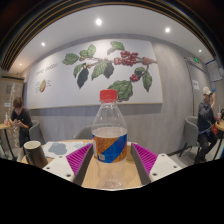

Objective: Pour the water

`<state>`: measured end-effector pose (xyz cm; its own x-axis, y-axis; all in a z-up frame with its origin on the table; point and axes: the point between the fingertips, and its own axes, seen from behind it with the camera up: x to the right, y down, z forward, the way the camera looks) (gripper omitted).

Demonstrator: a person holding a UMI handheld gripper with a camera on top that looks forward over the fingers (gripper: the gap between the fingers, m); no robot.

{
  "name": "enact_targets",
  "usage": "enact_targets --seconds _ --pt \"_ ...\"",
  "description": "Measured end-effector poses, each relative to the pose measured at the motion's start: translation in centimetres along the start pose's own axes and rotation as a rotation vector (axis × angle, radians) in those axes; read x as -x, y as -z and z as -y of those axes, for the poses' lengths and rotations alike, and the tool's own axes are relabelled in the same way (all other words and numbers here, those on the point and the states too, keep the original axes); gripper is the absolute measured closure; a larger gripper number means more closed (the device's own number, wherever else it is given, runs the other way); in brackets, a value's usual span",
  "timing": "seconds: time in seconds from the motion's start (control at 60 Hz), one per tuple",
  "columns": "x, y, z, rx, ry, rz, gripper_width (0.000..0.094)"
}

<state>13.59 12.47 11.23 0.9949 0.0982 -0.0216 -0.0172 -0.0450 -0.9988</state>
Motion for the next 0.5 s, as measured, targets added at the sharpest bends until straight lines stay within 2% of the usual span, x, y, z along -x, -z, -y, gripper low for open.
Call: enact_targets --seconds 0.017,0.033,0.05,0.1,0.2,0.283,0.4,0.5 --pt "0.2 -0.2 0.1 -0.002 0.001 0.011 0.0174" --pt "0.4 -0.3 0.1 -0.002 0.000 0.020 0.0256" --pt "0.5 -0.5 0.0 -0.001 -0.004 0.023 0.0401" --pt "0.4 -0.8 0.0 -0.006 -0.012 0.004 0.0417" --pt "0.5 -0.6 -0.1 -0.011 0.018 -0.004 0.0550" --pt "1.2 -0.8 -0.1 -0.027 0.047 -0.021 0.0604" --pt "1.5 -0.7 0.2 -0.015 0.126 -0.009 0.0607" --pt "2.1 -0.8 2.4 -0.039 0.329 -0.078 0.0609"
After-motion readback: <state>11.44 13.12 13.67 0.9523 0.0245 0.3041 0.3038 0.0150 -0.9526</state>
